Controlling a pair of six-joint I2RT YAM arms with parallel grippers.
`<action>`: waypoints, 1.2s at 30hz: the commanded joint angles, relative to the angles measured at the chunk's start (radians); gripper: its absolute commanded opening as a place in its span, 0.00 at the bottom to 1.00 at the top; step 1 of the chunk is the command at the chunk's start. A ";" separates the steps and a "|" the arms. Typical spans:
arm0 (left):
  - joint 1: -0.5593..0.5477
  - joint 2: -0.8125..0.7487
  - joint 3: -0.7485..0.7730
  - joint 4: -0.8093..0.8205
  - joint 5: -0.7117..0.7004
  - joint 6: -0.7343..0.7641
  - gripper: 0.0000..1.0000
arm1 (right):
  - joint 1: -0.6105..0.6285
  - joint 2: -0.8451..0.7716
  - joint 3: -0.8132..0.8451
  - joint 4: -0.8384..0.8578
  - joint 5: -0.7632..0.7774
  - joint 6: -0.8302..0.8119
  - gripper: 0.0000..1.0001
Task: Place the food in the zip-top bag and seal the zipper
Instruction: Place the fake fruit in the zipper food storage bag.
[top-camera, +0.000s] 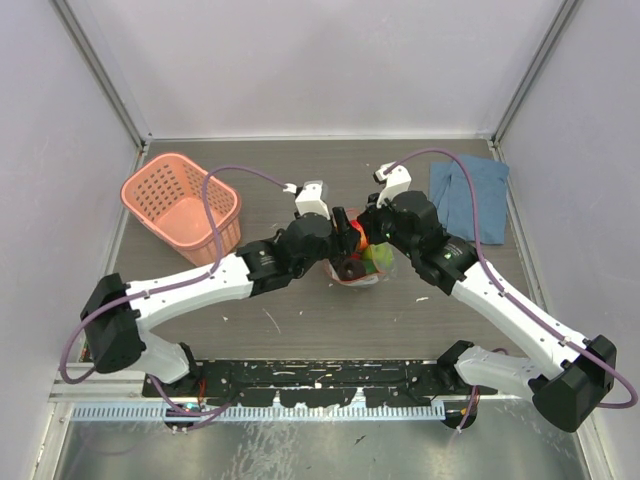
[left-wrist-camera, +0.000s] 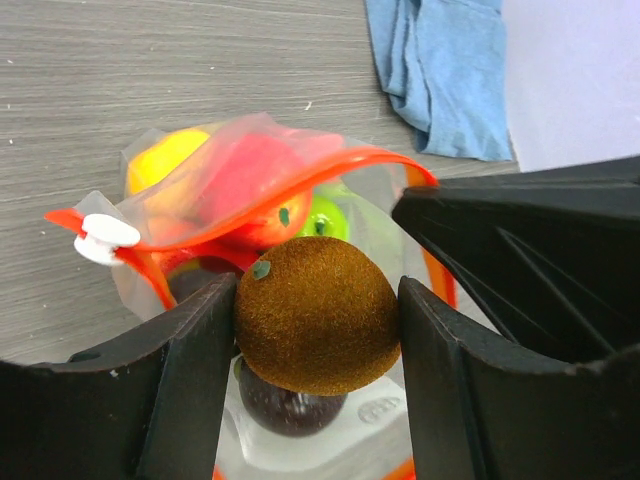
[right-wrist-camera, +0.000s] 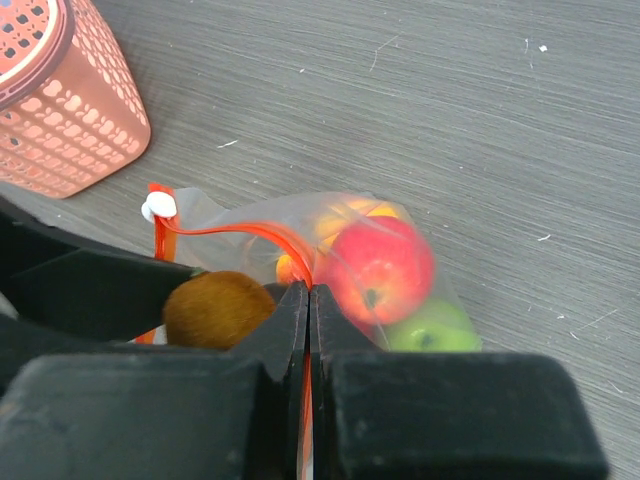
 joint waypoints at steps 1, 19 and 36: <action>-0.002 0.038 0.034 0.106 -0.079 0.008 0.25 | 0.005 -0.034 0.025 0.059 -0.019 0.017 0.00; -0.001 0.066 0.087 0.024 -0.044 0.011 0.70 | 0.005 -0.031 0.016 0.063 -0.028 0.019 0.00; -0.001 -0.111 0.093 -0.219 -0.052 0.008 0.78 | 0.006 -0.022 0.015 0.068 -0.030 0.022 0.00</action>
